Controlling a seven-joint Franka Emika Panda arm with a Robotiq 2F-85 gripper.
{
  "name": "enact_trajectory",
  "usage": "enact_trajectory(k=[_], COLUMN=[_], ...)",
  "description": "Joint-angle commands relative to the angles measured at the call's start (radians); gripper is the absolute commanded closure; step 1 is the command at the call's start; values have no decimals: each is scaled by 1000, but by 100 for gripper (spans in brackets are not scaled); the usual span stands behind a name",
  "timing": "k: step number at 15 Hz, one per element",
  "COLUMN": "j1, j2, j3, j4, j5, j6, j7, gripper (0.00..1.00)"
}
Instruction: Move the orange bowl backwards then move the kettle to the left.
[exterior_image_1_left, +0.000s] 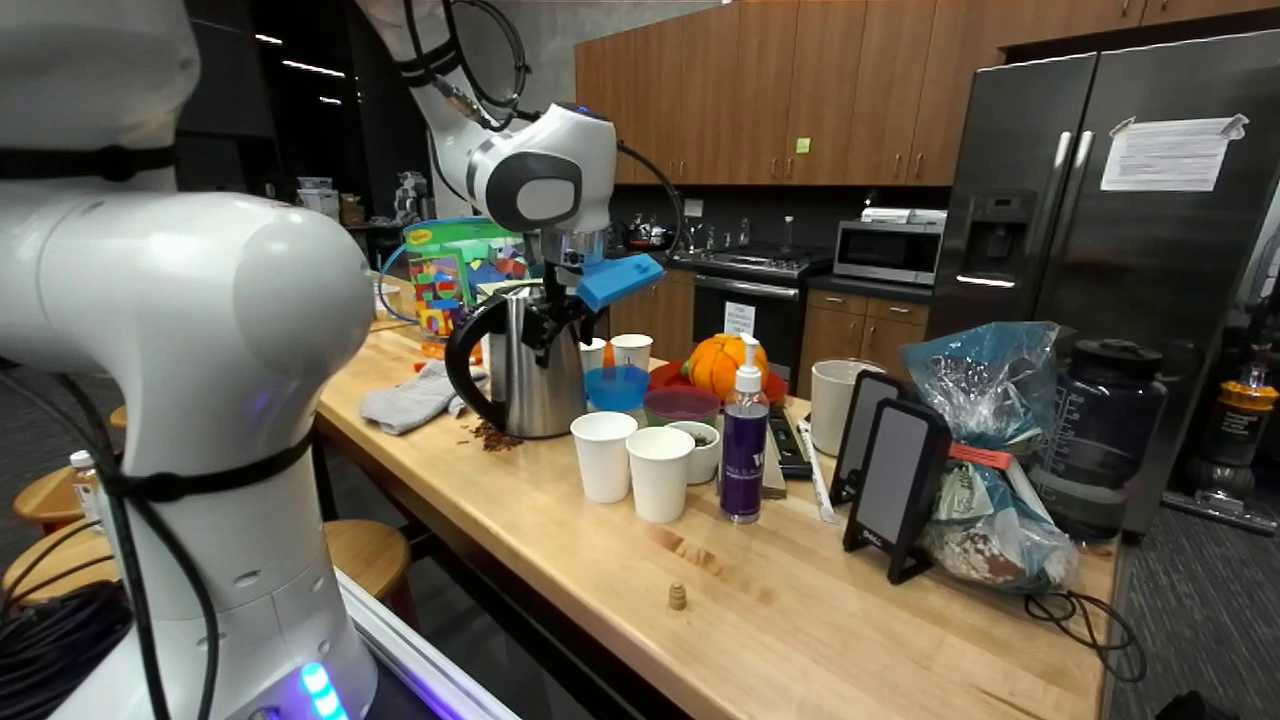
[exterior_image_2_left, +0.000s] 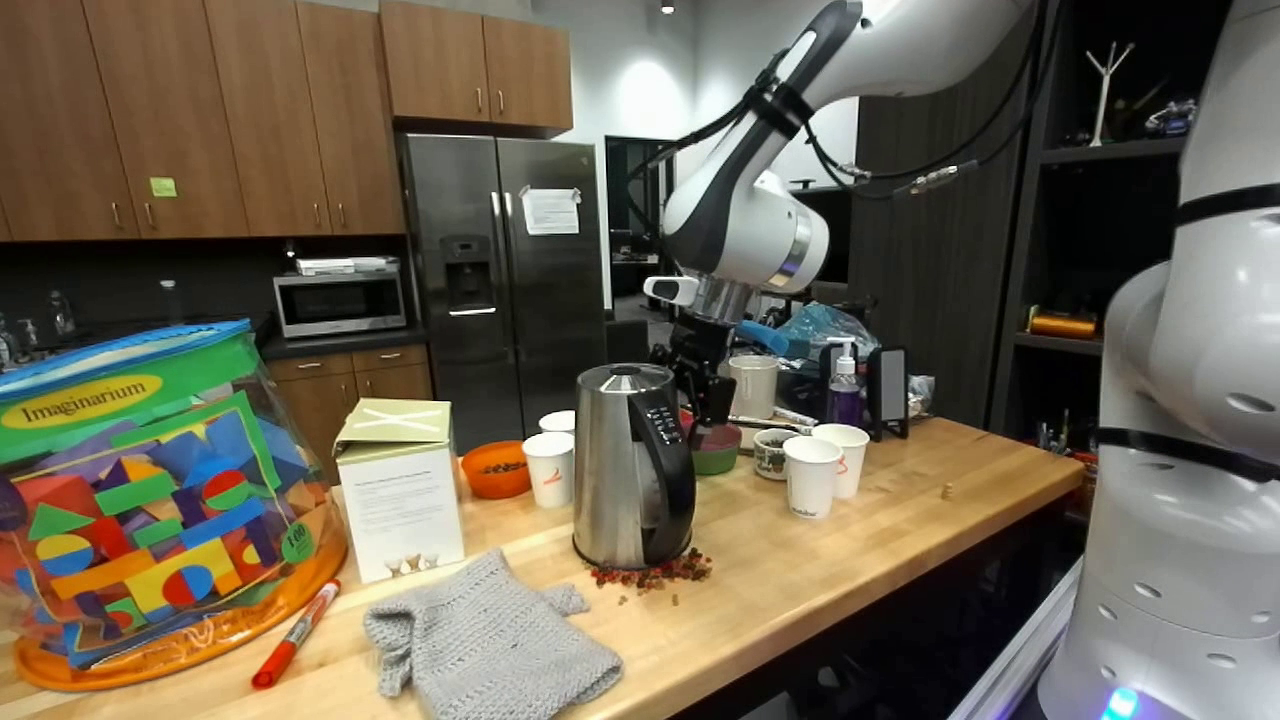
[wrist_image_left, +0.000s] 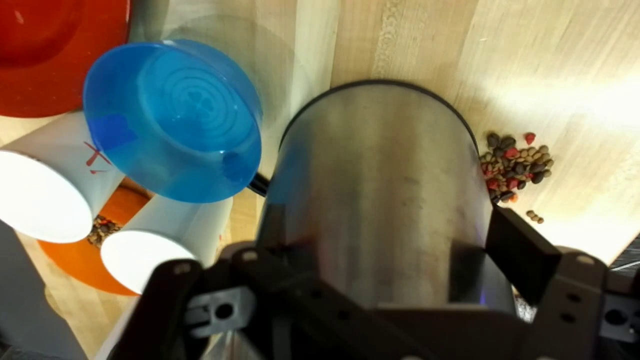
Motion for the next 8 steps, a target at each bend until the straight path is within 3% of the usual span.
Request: enact_trajectory(k=[1,8], j1=[-80,-147], j2=[20,49], j3=[98,185], j4=[41,78], j5=[30,21], j6=[-34,-61], j7=[-26,-21], gripper=[0,0])
